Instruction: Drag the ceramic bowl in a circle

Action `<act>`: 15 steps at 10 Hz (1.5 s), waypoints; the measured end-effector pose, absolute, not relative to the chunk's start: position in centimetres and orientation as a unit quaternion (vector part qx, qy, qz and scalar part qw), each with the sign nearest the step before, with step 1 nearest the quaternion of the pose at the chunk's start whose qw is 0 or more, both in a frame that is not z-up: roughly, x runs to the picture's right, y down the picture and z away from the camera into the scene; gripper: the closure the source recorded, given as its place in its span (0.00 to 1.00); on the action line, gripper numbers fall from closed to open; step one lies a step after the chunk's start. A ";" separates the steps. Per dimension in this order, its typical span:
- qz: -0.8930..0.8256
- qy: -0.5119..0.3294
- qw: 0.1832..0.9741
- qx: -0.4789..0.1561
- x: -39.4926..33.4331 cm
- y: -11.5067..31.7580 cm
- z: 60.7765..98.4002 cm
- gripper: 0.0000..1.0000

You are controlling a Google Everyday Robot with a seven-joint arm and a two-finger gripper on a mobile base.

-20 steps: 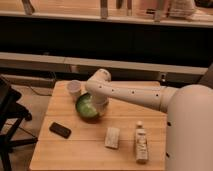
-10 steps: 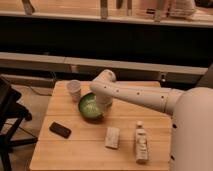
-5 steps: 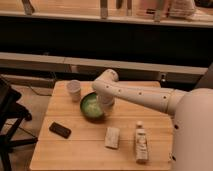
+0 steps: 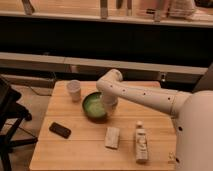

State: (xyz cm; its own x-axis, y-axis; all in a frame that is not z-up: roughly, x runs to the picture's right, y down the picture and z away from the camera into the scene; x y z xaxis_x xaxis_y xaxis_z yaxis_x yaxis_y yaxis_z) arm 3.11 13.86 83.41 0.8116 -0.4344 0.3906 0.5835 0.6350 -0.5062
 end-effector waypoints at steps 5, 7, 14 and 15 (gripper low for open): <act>-0.282 -0.120 0.898 -0.316 4.6 14.1 83.3 0.99; -0.281 -0.123 0.898 -0.315 4.5 14.0 83.4 0.99; -0.308 -0.133 0.887 -0.317 5.2 15.6 83.3 0.99; -0.313 -0.133 0.885 -0.317 5.2 15.8 83.3 0.99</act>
